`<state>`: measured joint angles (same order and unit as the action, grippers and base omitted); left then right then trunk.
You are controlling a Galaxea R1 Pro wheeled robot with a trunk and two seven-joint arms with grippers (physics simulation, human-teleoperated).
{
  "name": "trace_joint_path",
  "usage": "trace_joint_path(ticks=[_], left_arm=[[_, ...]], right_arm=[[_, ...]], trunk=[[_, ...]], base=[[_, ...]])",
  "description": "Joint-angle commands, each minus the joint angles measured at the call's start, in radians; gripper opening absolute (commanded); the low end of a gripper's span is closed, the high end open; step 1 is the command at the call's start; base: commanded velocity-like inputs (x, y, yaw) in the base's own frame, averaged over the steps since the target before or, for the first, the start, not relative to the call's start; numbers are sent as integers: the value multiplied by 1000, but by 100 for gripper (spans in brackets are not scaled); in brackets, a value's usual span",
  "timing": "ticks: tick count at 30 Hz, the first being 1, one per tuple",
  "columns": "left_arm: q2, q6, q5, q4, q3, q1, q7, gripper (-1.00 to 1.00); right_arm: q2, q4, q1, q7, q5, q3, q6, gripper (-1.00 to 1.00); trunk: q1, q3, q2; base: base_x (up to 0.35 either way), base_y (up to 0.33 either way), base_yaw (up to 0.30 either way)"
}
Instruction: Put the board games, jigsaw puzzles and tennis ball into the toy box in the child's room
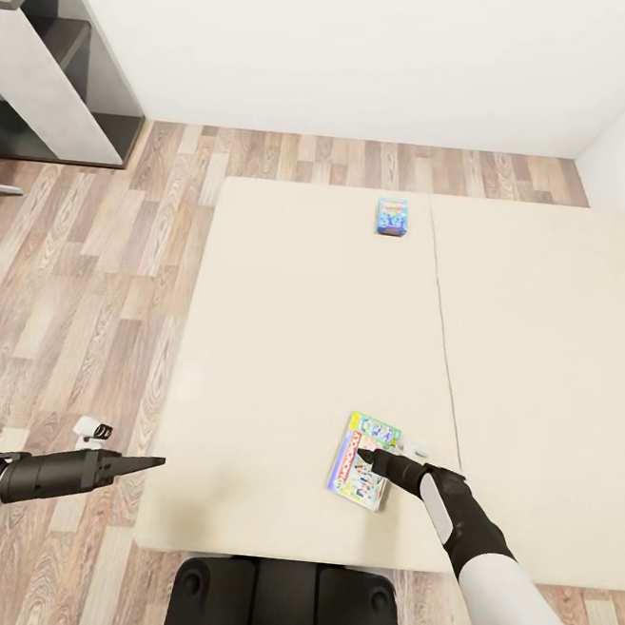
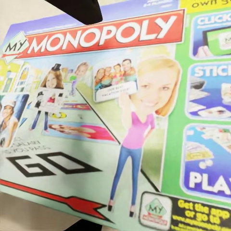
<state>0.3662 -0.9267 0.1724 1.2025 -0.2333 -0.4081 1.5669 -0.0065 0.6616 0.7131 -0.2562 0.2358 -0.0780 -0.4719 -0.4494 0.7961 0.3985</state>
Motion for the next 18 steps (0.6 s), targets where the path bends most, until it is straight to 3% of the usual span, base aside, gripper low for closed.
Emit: trace_joint_path(ticks=[1,18], left_arm=[[0,-11,0,0,0,0,4,100],[0,-11,0,0,0,0,4,100]], right_arm=[[0,1,0,-3,3,-3,-7,100],[0,1,0,-3,3,-3,-7,100]], trunk=[[-1,1,1],[-1,1,1]], base=[[0,1,0],[0,40,0]])
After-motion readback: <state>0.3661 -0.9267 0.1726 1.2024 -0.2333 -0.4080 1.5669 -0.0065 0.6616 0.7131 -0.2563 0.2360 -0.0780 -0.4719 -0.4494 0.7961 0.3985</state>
